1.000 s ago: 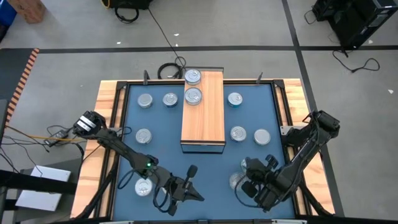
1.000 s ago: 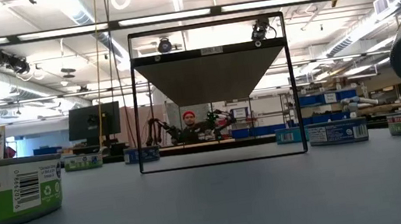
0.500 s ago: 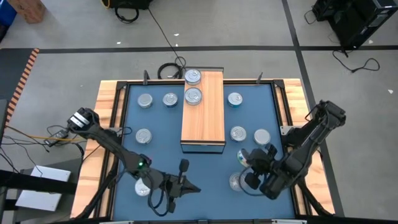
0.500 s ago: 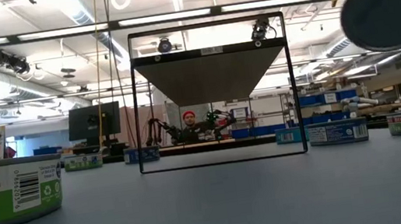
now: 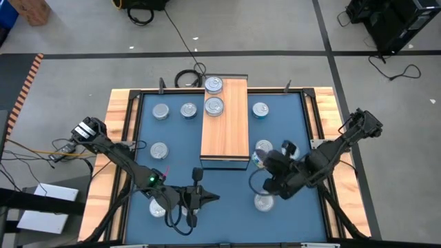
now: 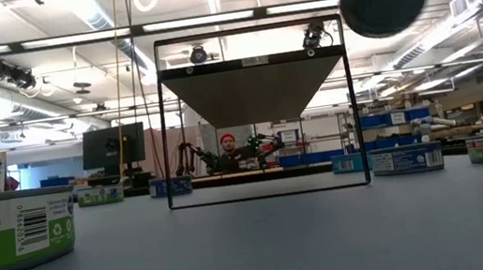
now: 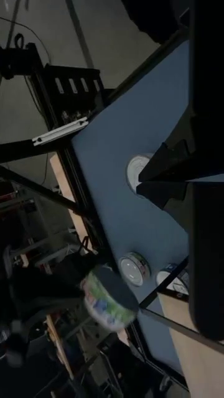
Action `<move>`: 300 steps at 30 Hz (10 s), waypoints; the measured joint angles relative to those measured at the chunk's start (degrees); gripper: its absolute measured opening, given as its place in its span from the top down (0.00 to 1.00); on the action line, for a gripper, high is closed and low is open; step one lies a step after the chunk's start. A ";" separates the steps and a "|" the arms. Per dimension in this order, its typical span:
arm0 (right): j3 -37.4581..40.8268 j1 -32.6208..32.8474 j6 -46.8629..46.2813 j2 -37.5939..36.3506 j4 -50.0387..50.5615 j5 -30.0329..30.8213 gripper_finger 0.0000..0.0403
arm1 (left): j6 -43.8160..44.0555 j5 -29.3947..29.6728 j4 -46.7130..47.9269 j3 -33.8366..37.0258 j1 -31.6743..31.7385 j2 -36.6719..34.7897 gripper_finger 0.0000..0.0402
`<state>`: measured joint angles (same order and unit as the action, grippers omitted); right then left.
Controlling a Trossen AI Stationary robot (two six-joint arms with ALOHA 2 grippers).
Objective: Stack canned seafood by type on shelf
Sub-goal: Put the green tuna can on the shelf, then put the blue tuna can on the shelf
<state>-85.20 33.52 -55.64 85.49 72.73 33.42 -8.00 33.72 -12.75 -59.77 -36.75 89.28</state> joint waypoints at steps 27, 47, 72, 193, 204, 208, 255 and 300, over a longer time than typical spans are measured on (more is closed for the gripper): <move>-4.49 -26.12 53.12 4.95 -23.31 -10.55 1.00 | 1.79 -20.99 -1.28 0.13 9.44 -0.46 1.00; -4.45 -35.32 56.68 6.23 -9.13 -24.16 1.00 | 5.97 -32.65 2.02 17.24 29.19 -21.62 1.00; -3.33 -36.19 60.85 10.97 -24.10 -28.45 0.99 | -3.86 -45.25 11.31 13.20 45.74 -21.45 1.00; 5.77 -42.12 65.76 6.16 -43.68 -22.56 1.00 | -6.55 -36.26 24.69 8.11 44.98 -20.45 1.00; 8.97 -39.18 63.32 5.92 -44.43 -18.04 1.00 | -6.42 -35.94 25.25 10.34 45.00 -21.03 1.00; 8.97 -38.49 63.64 5.88 -44.08 -16.73 1.00 | -6.44 -38.83 25.28 10.36 45.04 -21.16 1.00; 38.55 -28.48 54.23 -21.89 -58.91 -2.96 0.99 | -0.40 -48.32 -5.36 22.62 49.76 -27.64 1.00; 38.52 -42.71 66.77 -21.40 -65.44 -4.55 1.00 | -3.35 -38.03 25.68 22.60 72.79 -27.64 1.00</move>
<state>-46.68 -9.19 11.12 64.10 7.29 28.86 -11.35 -4.30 12.93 -37.17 36.04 61.64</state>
